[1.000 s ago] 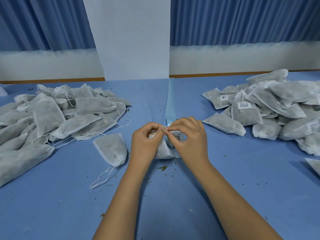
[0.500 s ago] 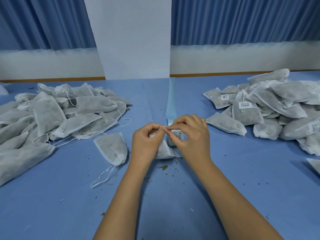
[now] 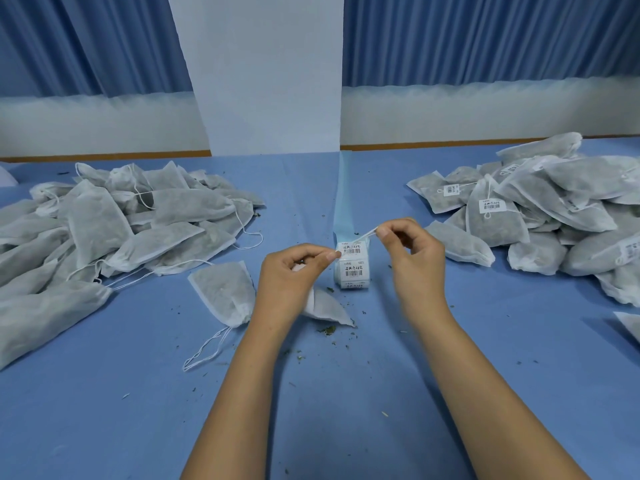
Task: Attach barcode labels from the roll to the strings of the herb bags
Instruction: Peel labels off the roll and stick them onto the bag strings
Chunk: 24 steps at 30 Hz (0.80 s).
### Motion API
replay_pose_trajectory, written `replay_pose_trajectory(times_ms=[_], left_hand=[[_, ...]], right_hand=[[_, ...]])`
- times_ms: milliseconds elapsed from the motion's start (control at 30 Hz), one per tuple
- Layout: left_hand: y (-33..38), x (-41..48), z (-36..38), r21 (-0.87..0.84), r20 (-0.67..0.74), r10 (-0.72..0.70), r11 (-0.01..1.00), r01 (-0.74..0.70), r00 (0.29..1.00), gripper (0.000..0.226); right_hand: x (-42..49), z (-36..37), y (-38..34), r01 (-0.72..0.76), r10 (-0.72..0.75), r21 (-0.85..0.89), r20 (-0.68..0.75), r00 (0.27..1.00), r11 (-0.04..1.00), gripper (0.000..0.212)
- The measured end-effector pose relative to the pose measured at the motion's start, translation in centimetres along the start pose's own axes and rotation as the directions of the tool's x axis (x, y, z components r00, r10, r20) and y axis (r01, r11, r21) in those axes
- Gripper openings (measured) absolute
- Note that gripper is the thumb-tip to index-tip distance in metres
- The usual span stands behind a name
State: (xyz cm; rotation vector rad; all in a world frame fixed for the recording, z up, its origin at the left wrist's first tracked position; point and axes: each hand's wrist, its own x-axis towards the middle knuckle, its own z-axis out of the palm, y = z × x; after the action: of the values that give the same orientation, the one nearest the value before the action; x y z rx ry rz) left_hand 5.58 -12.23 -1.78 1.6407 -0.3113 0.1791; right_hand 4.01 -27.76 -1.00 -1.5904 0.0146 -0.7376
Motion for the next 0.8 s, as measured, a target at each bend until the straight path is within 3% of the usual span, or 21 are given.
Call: replay_pose_trajectory(times_ms=[167,267,333,400,467,567,633,800], left_hand=[[0.1,0.0,-1.0,0.029,0.134,-0.011,1.0,0.007,0.991,0.018],[-0.1,0.0,-2.1,0.0,0.24,-0.07,0.997,0.072,0.968,0.02],[-0.1,0.2,-2.1,0.024,0.199,-0.113,0.994,0.11,0.973,0.016],[-0.2,0.5,-1.8,0.07,0.066,-0.127,0.99,0.123,0.99,0.013],[-0.4,0.8,-1.5,0.089,-0.086,-0.115,0.988,0.123,0.99,0.02],[-0.5,0.9,-1.6,-0.003,-0.208,-0.146,0.989,0.149,0.967,0.024],[-0.3,0.9,-1.8,-0.102,-0.276,-0.195,0.98,0.173,0.941,0.019],[0.1,1.0,-2.3,-0.363,-0.264,-0.294,0.913,0.187,0.919,0.011]], right_hand=[[0.5,-0.3,0.5,-0.155,0.168,0.135,-0.088,0.982,0.979,0.02],[1.1,-0.9,0.5,-0.158,0.188,0.187,-0.154,0.97,0.969,0.017],[1.0,-0.8,0.3,-0.114,0.145,0.167,-0.185,0.972,0.979,0.017],[0.4,-0.4,-0.3,-0.002,0.025,0.132,-0.175,0.984,0.991,0.018],[-0.6,0.2,-0.9,0.206,-0.2,0.075,-0.084,0.976,0.976,0.018],[-1.7,1.1,-1.1,0.469,-0.462,0.004,0.179,0.869,0.883,0.011],[-1.9,1.3,-0.9,0.492,-0.457,-0.03,0.327,0.827,0.87,0.009],[-2.0,1.6,-0.1,0.28,-0.186,-0.094,0.546,0.817,0.955,0.009]])
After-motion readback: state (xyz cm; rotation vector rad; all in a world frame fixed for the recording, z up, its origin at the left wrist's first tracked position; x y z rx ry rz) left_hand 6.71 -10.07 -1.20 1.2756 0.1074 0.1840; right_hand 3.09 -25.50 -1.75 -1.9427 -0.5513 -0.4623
